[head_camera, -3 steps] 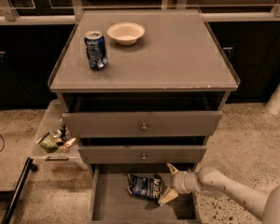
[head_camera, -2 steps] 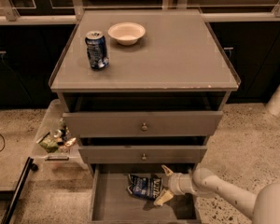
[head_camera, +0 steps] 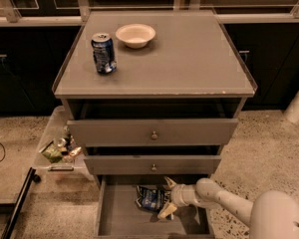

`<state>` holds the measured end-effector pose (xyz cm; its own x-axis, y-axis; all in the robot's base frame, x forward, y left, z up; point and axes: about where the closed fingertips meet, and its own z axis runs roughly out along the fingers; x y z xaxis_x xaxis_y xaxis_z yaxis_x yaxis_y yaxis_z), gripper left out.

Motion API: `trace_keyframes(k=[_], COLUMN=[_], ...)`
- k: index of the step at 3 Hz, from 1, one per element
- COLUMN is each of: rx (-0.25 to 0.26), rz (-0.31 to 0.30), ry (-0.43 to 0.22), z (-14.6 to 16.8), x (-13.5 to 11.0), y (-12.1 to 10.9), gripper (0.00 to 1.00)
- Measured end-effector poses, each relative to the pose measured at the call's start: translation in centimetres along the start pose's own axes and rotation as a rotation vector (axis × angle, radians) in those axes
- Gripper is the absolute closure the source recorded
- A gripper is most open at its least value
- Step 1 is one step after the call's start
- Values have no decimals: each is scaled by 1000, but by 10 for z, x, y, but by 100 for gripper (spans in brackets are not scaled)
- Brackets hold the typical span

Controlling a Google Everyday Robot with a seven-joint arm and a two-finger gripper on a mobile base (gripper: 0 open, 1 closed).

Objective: Pick blue chip bag from bottom drawer and place on counter

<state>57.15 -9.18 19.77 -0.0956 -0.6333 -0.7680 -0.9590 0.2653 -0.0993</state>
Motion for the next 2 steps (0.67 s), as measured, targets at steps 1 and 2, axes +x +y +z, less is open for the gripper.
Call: trace_keyframes(k=[1,2], rx=[8,8], rz=[6,11], ry=[1,5], z=[16,45], x=[8,18], y=[-1,3], gripper=[0,0])
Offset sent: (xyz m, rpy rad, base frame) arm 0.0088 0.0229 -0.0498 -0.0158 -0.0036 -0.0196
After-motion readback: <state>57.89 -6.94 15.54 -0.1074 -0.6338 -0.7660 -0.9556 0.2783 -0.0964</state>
